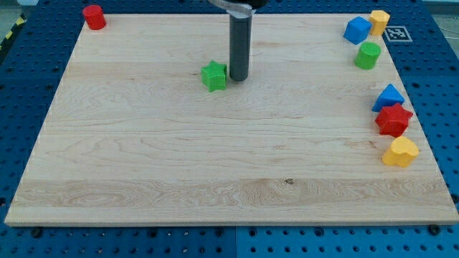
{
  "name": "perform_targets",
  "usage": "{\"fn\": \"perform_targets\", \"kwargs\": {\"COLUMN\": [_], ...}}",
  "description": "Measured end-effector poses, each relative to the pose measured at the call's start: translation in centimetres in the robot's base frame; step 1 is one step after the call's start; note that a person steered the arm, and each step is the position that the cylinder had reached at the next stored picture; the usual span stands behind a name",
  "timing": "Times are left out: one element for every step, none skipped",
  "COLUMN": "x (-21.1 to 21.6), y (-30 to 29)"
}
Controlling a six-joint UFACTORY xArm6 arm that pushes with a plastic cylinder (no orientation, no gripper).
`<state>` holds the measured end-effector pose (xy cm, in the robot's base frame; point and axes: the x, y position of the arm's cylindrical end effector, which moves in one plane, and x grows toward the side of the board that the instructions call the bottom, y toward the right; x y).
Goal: Slide the green star towards the top
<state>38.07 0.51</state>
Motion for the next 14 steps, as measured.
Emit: {"fn": "perform_targets", "kwargs": {"x": [2.4,4.4,7.4,8.0,6.5,3.3,-0.4,-3.4,-5.3,-6.0,-5.7,-2.9,-2.5,-5.0], "y": [-2.0,-3.7,-3.9,-4.2,-4.2,-4.2,-4.2,-4.2,-5.0,-6.4,-8.1,-8.7,-8.7,-9.3]}}
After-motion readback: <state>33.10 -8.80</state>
